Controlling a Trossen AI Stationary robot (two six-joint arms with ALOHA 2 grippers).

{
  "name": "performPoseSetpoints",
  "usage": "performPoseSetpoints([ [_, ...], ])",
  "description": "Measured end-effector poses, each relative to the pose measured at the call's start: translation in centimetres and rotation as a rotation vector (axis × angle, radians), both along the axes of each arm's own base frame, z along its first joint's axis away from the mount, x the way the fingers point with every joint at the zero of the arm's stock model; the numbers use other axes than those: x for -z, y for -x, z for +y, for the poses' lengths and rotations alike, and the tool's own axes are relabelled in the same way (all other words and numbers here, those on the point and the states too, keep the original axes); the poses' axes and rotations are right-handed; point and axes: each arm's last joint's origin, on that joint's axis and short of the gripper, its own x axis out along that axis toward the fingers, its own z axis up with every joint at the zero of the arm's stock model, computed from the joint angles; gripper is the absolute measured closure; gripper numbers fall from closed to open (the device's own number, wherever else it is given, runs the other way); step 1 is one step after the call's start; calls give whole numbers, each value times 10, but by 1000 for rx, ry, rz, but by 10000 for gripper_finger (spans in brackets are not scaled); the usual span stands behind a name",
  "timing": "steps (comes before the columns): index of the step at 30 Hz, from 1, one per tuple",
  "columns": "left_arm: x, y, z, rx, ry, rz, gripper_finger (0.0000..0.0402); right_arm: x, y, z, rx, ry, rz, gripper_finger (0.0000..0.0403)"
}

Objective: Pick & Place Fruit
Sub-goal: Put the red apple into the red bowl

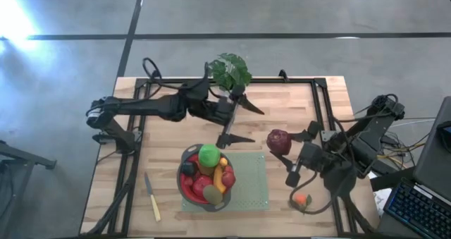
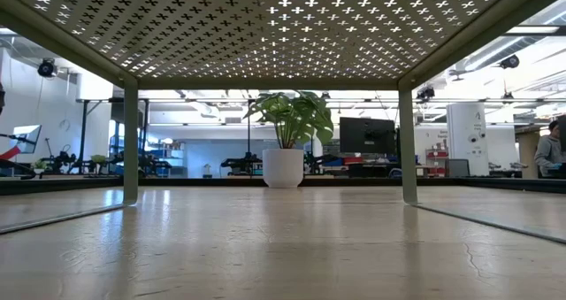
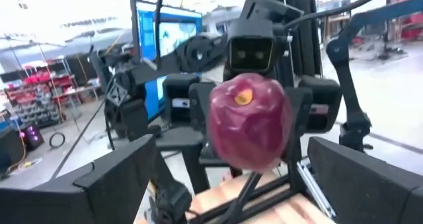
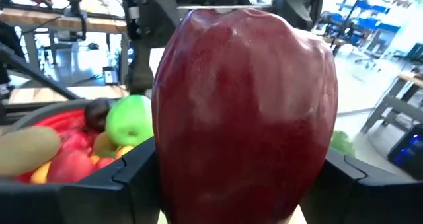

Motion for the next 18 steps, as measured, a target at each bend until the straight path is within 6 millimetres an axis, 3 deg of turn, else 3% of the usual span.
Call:
performPoseSetpoints([
  [7, 2, -1, -11, 33, -4, -52, 3, -9, -17, -12, 0, 35, -10, 135],
  [18, 0, 0, -11, 25, -16, -72, 3, -17, -42, -29, -87, 26, -27, 145],
])
